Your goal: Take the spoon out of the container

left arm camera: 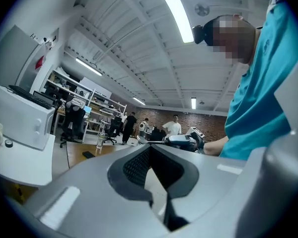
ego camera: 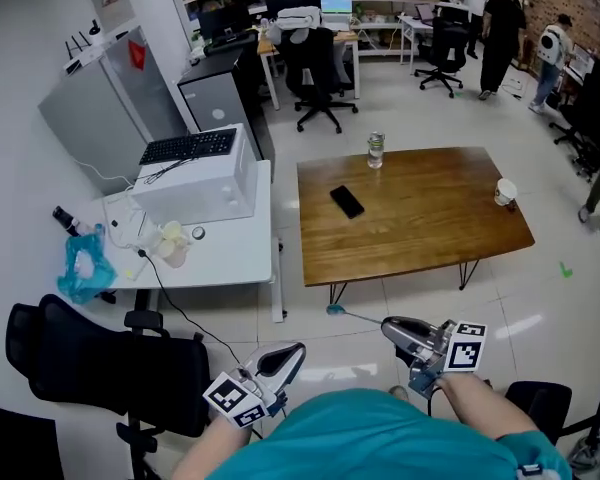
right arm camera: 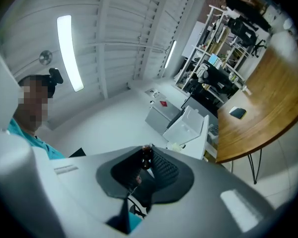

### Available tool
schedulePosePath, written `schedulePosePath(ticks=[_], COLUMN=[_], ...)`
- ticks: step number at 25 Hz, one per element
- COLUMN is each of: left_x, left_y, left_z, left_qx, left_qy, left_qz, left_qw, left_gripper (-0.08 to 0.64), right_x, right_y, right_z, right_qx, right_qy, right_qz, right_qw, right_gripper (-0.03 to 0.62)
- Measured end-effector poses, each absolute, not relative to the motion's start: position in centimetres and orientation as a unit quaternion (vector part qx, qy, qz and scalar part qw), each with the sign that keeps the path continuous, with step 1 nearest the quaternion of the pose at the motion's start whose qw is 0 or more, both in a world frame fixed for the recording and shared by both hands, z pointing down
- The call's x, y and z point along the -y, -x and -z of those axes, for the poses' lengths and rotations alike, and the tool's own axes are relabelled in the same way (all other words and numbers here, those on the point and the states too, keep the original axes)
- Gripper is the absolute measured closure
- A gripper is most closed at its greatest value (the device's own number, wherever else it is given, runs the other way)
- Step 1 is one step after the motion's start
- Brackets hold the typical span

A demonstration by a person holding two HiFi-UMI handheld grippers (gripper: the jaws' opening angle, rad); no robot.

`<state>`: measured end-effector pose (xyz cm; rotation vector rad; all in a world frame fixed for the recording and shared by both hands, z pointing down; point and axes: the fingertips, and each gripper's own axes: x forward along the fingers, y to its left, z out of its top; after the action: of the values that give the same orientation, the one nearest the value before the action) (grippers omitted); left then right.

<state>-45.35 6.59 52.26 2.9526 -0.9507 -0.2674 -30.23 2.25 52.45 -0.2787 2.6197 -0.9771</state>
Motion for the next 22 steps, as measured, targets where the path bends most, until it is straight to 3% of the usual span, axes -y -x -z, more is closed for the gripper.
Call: schedulePosePath(ticks=[22], left_x=[-4.5], left_y=[43.1], left_z=[-51.9], left_qx=[0.350], left_qy=[-0.928], left_qz=[0.125], left_qw=[0.030], left_gripper=[0.561], right_x=[0.1], right_y=[28.4], right_z=[-52.8], right_qx=[-0.920], right_qy=[0.070], right_qz=[0.351], right_qw=[0.160], right_gripper=[0.545])
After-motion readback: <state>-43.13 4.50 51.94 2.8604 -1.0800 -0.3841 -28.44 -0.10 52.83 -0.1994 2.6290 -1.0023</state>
